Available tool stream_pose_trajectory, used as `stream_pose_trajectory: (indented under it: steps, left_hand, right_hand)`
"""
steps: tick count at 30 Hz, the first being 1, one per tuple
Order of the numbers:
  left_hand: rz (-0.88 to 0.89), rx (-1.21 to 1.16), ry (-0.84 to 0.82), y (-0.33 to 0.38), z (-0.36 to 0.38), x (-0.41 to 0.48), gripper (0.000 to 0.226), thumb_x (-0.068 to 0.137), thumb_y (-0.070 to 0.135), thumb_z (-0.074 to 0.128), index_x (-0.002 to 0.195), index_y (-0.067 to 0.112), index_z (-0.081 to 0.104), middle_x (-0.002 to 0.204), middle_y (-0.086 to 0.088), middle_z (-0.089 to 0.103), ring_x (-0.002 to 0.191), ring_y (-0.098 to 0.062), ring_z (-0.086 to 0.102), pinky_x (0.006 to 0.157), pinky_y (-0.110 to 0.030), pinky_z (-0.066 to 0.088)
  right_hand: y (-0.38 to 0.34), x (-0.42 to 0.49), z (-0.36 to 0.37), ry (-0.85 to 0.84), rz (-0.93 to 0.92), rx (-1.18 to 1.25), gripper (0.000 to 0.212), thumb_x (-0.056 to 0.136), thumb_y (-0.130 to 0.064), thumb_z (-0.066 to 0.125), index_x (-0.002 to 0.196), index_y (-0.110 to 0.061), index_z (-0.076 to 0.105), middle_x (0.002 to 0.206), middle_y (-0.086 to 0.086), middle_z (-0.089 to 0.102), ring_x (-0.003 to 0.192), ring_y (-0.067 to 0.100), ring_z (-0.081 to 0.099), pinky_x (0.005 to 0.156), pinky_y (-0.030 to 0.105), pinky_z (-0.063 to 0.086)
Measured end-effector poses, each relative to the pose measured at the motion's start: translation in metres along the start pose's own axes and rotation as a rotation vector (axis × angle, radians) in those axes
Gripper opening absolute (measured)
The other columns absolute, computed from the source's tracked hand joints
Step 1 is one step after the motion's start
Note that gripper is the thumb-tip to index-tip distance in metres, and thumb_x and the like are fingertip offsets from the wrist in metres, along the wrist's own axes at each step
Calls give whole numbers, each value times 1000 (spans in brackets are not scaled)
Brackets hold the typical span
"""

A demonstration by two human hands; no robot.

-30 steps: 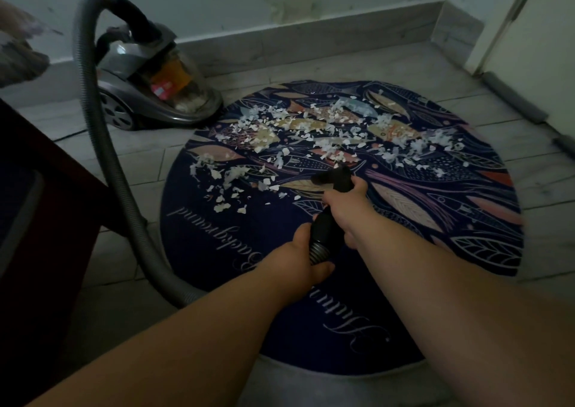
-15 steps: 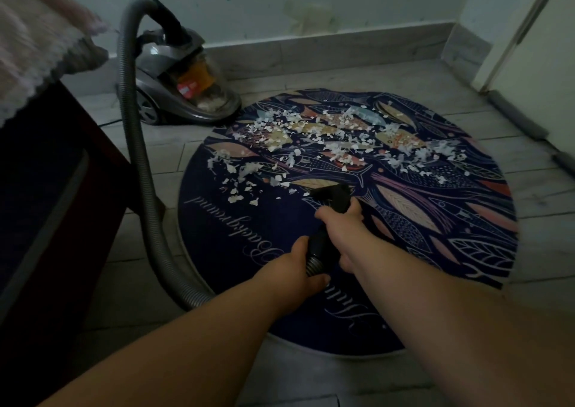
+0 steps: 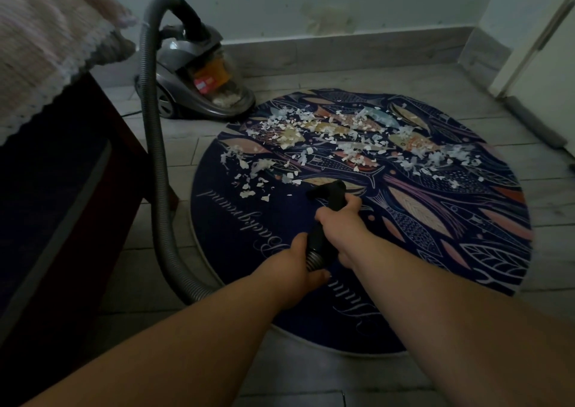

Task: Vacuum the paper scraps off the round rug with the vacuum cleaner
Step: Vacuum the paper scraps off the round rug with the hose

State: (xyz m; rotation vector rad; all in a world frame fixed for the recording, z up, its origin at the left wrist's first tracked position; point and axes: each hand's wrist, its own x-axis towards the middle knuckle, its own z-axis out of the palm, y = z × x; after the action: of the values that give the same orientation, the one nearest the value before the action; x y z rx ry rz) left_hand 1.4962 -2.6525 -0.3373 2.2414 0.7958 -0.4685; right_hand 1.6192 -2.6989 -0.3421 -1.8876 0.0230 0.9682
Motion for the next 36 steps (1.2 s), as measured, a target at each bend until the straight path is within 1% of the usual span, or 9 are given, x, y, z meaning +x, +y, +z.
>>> stream_pose_trajectory:
  steps: [5,9,13,16,20,23,26,31,36]
  left_hand:
    - [-27,-2,10,0,-3,3,76,89,44,59,146,25,11,117,-11,57,95,-27,62,71,-29,46]
    - [-50,9,23,1,-5,0,76,90,44,58,145,23,11,121,-12,53,98,-27,60,75,-32,50]
    - [-88,-20,35,-4,-12,-4,77,89,44,59,146,24,10,122,-11,52,99,-28,61,79,-35,51]
    - [-119,11,39,-8,-15,-10,79,89,45,58,146,23,9,124,-12,52,99,-29,61,79,-33,51]
    - [-166,23,63,-20,-18,-20,78,89,44,59,146,21,11,121,-12,54,99,-28,61,85,-37,53]
    - [-175,8,61,-31,-21,-26,78,89,43,59,145,20,11,122,-11,54,100,-25,60,79,-30,49]
    - [-154,18,65,-35,-23,-32,76,90,43,58,145,20,11,123,-10,54,101,-23,59,73,-25,43]
    - [-99,-1,75,-27,-28,-41,77,90,43,58,146,21,10,119,-11,56,94,-26,63,78,-33,53]
    - [22,-71,92,-9,-44,-54,77,88,43,60,145,27,11,114,-9,59,84,-26,66,76,-39,56]
  right_hand:
    - [-4,5,4,-33,-13,-7,72,94,-20,56,149,-37,13,102,7,51,87,26,55,69,38,47]
    - [-9,8,9,-73,-11,-33,76,94,-19,56,152,-37,12,107,10,50,90,28,56,75,41,49]
    - [-14,9,19,-123,-16,-44,77,93,-18,57,152,-36,11,102,10,49,90,29,55,80,43,51]
    - [-15,8,30,-153,-8,-56,77,92,-19,58,152,-36,12,115,14,51,94,31,56,83,45,54]
    - [-14,3,46,-213,-5,-79,77,92,-21,58,152,-37,11,112,12,49,95,31,56,80,44,54]
    - [-13,-2,57,-236,-7,-86,77,93,-21,58,151,-38,12,104,9,48,94,29,56,76,41,54]
    - [-11,-7,63,-236,-12,-91,76,92,-21,58,151,-38,12,110,10,50,94,28,56,75,41,53]
    - [-17,-21,51,-177,-44,-54,74,94,-21,58,151,-37,13,113,12,52,92,29,57,78,42,54]
    - [-44,-48,26,-107,-118,-71,69,97,-20,57,149,-35,13,112,13,52,86,26,54,59,34,43]
